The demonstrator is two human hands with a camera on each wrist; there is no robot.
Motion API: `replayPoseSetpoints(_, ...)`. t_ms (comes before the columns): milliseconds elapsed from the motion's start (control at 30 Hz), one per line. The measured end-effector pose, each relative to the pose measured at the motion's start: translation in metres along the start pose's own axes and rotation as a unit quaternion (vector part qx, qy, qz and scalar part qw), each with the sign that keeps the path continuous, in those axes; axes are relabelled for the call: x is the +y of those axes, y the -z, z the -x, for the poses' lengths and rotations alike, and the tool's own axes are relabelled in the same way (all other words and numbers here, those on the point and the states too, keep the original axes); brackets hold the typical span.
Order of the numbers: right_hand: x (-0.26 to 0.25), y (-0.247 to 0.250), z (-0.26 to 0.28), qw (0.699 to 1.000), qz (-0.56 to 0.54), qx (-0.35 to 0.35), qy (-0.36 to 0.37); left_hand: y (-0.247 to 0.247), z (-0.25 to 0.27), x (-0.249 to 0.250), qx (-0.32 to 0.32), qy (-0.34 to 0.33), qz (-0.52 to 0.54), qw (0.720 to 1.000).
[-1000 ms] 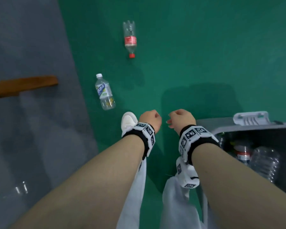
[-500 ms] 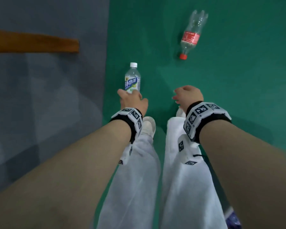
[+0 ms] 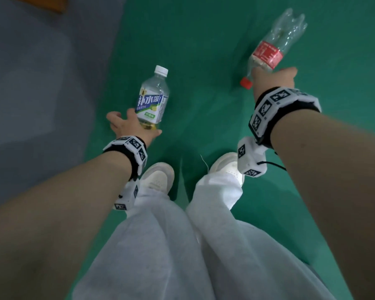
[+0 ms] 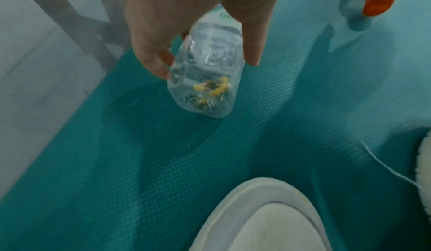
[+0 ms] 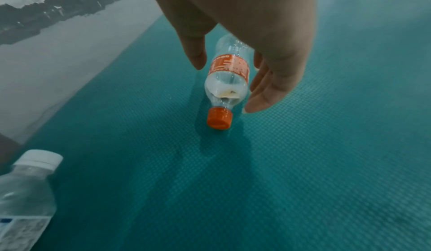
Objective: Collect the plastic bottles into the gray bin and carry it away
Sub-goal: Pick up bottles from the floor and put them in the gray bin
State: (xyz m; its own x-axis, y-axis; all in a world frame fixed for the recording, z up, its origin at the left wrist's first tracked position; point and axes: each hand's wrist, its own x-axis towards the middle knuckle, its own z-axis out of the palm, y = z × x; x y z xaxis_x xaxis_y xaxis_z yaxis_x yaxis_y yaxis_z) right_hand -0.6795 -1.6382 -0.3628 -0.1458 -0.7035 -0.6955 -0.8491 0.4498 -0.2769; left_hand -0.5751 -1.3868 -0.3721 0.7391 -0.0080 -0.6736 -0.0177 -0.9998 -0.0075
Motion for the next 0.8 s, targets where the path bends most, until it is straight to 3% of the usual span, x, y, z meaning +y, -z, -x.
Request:
replayPoseSetpoints(100,-0.010,-0.006,-0.015,0.999,0.027,0.026,-0.028,-0.009,-0.007,-0.001,0.018,-0.034,0.062,0.997)
replayPoseSetpoints(233,-0.022,-0.019,-0.025,0.999,0.026,0.012,-0.047,-0.019,-0.003,0.011,0.016,-0.058,0.156,0.986)
replayPoseSetpoints(367,-0.019,-0.027,-0.033,0.998,0.041,-0.049,-0.029,-0.029,0.006,0.030,-0.017,-0.081,0.192,0.978)
replayPoseSetpoints(467,-0.008,-0.023,-0.029,0.994,-0.017,-0.110,-0.016,-0.032,0.005,0.038,-0.019,-0.079,0.185,0.979)
replayPoseSetpoints(667,-0.004,0.011,0.014,0.993,-0.001,-0.116,-0.001,-0.009,0.031,0.041,-0.030,-0.058,0.150,0.987)
replayPoseSetpoints(800,0.021,0.036,0.060,0.992,-0.026,-0.124,-0.011,0.024,0.065,0.040,-0.053,-0.110,0.122,0.985)
